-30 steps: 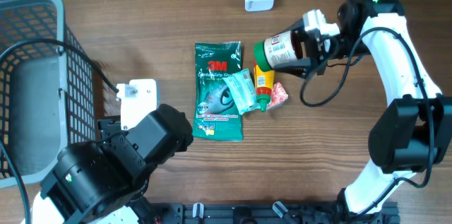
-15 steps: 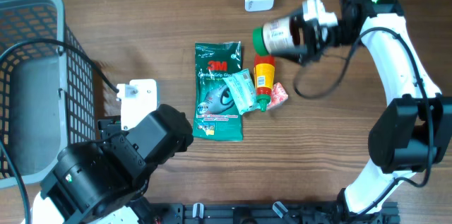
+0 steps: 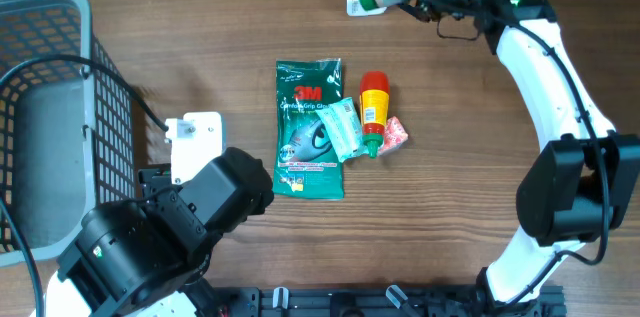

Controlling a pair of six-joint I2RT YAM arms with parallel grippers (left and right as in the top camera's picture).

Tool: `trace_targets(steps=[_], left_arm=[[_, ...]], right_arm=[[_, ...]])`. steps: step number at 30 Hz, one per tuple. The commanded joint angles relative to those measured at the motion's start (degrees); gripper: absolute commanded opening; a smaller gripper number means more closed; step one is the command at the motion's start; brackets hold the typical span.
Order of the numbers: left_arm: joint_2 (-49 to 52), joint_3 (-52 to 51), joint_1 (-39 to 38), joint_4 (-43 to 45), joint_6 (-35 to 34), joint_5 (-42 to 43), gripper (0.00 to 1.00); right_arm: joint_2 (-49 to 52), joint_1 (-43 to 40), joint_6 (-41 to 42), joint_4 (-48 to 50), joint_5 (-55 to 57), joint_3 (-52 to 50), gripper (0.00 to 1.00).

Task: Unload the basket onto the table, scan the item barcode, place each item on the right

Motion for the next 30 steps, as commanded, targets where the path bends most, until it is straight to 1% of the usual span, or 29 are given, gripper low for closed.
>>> trace_targets(steps=[1,5,9,10,13,14,16,21,25,30], left_arm=[[-0.09,-0.11,-0.11,0.13,-0.96,-0.74,1.0],[-0.09,-0.11,-0.11,0.13,-0.96,-0.74,1.0],[-0.09,-0.11,-0.11,0.13,-0.96,-0.74,1.0],[-0.09,-0.11,-0.11,0.13,-0.96,-0.74,1.0],[-0.09,-0.11,-0.11,0.13,-0.96,-0.74,1.0],[-0.09,-0.11,-0.11,0.13,-0.96,-0.74,1.0],[-0.09,-0.11,-0.11,0.13,-0.96,-0.74,1.0],[-0.09,-0.11,-0.11,0.13,-0.96,-0.74,1.0],[-0.09,-0.11,-0.11,0.13,-0.96,-0.74,1.0],[-0.09,-0.11,-0.11,0.13,-0.96,-0.74,1.0]], right_arm=[[3.28,0.57,23.89,2.78,6.88,0.81,0.47],[7.06,1.36,34.53,9.14,7.67,0.81,0.47],[12.07,2.05,44.83,18.27,8.26,0.81,0.47],[14.38,2.34,49.11,24.2,8.26,0.81,0.47],[19.19,2.84,57.9,38.36,8.63,0.83,0.47],[20.65,2.93,61.09,41.77,9.01,0.83,0.47],[23.41,2.95,66.16,44.41,10.54,0.85,0.47],[27.63,3.39,69.48,45.99,17.86,0.98,0.47],[28.02,3.5,69.33,48.81,21.16,1.36,0.48],[28.02,3.5,66.86,49.64,21.14,3.72,0.51]])
